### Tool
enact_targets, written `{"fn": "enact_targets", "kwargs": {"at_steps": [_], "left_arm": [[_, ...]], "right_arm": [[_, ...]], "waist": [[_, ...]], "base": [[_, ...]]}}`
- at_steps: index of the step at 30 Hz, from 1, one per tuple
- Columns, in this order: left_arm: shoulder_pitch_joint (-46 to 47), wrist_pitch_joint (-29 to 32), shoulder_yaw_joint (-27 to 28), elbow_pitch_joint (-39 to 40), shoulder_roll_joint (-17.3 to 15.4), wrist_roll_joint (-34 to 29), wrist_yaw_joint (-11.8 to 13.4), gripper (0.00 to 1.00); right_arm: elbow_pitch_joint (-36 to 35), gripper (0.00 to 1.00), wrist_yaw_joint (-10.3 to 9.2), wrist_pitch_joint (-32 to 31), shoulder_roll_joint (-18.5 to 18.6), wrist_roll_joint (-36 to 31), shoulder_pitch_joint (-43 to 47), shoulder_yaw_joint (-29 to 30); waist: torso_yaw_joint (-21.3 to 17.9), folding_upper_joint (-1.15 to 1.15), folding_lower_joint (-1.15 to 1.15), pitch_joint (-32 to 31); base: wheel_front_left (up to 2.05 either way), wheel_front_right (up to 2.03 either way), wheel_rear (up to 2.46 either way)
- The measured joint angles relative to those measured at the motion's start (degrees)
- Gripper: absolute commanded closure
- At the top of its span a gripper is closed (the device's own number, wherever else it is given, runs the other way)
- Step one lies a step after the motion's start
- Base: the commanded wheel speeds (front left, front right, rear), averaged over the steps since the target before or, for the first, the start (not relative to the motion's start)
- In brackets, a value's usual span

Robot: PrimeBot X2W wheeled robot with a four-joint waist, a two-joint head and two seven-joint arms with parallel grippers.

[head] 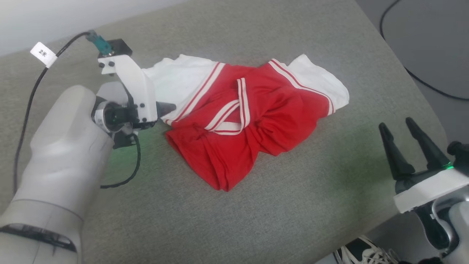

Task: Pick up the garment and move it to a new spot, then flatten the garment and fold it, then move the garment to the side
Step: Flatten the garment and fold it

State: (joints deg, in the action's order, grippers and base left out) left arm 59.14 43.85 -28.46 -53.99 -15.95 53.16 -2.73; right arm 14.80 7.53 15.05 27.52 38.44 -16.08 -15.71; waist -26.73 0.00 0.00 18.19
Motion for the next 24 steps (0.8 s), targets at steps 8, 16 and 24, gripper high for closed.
{"fn": "enact_targets", "kwargs": {"at_steps": [8, 16, 24], "left_arm": [[2.14, -5.21, -0.32, -4.16, 1.91, -0.46, -1.58, 1.0], [2.37, -11.25, 1.7, -6.97, 1.44, 1.26, -3.6, 1.0], [1.51, -15.17, 2.96, -9.05, -3.63, 2.12, -3.49, 1.0]], "right_arm": [[0.34, 0.0, 0.01, 0.0, -0.4, -0.32, -1.33, -1.08], [0.35, 0.0, 0.0, 0.0, 2.19, -0.22, -0.88, -1.45], [0.09, 0.0, 0.01, 0.0, 3.82, -0.16, 0.07, -2.66]], "waist": [[0.53, 0.0, 0.0, 1.31], [5.94, 0.0, 0.0, -1.15], [12.73, 0.0, 0.0, -5.0]], "base": [[0.0, 0.0, 0.0], [0.0, 0.0, 0.0], [0.0, 0.0, 0.0]]}}
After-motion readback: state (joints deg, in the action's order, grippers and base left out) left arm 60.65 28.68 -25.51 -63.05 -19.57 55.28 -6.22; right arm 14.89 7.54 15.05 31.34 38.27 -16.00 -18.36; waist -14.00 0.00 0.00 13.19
